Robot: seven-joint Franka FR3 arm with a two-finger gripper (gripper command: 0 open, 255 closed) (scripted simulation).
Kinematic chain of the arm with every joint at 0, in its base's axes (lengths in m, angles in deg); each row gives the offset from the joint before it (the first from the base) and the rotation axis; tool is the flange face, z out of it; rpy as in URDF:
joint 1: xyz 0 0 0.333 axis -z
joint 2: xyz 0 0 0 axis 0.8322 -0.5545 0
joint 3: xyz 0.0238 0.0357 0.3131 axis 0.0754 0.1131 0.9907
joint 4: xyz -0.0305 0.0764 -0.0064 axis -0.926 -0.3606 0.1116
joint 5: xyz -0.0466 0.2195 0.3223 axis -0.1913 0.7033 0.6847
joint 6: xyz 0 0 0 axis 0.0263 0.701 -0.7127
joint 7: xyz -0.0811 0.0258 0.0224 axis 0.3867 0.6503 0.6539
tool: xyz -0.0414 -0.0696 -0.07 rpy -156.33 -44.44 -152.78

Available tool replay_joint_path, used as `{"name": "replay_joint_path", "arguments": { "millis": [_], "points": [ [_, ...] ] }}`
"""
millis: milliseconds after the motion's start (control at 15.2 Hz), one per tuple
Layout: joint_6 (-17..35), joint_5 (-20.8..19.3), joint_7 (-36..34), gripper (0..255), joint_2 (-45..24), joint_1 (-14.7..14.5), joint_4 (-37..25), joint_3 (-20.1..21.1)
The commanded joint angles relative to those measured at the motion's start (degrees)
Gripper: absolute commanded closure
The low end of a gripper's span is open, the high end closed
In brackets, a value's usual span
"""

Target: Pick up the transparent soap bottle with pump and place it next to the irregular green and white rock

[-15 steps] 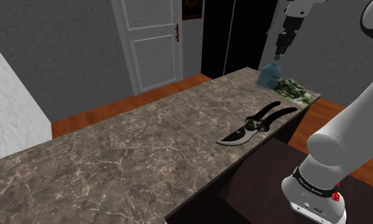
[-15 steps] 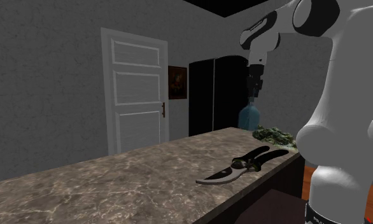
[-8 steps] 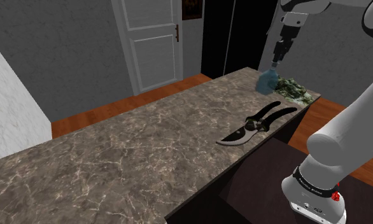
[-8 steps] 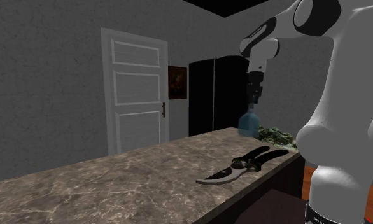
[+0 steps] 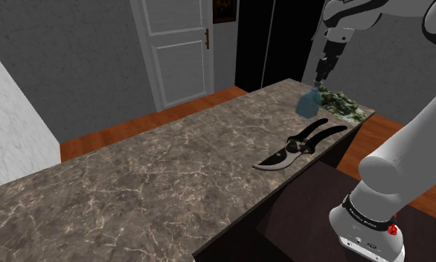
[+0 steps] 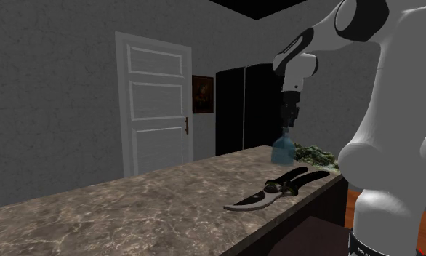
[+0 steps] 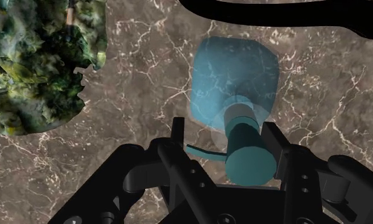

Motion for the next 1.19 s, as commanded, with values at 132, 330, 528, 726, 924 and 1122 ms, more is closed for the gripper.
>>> {"name": "replay_joint_path", "arguments": {
  "millis": [132, 330, 528, 726, 924, 1122],
  "points": [
    [2.67, 0.21, 0.44, 255, -0.45, 0.09, 2.21, -0.13],
    [2.67, 0.21, 0.45, 255, -0.47, 0.09, 2.19, -0.14],
    [2.67, 0.21, 0.45, 255, -0.47, 0.09, 2.19, -0.14],
    [2.67, 0.21, 0.45, 0, -0.46, 0.09, 2.2, -0.14],
    [2.67, 0.21, 0.45, 0, -0.46, 0.09, 2.2, -0.14],
    [-1.14, 0.01, 0.3, 0, -0.11, 0.17, -1.29, -0.2]
  ]
}}
